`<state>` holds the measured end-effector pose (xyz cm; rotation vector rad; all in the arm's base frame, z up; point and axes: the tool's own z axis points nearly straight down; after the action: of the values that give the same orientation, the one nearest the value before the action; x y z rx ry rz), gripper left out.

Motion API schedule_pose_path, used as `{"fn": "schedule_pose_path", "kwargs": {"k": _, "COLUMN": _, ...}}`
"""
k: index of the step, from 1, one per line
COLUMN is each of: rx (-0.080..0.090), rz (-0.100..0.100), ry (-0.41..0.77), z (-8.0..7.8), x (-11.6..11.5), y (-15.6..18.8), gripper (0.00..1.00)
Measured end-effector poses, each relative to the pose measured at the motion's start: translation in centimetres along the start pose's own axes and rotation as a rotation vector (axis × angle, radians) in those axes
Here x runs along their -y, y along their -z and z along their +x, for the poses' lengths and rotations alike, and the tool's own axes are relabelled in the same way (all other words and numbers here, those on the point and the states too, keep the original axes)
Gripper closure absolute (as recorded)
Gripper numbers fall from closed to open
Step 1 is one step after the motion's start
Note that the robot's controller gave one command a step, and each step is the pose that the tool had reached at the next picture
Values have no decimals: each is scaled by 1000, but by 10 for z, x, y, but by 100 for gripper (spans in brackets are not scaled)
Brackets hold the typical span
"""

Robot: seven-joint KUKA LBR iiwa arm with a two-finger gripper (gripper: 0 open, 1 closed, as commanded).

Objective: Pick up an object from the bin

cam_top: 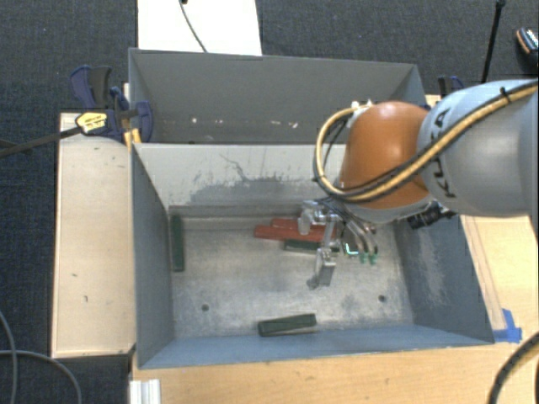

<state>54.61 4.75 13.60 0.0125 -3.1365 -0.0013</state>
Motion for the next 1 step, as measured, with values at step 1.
{"fn": "schedule_pose_path", "kwargs": {"k": 1, "rx": 5, "rz": 1, "ry": -131, "z": -20, "x": 60, "y": -67, "gripper": 0}}
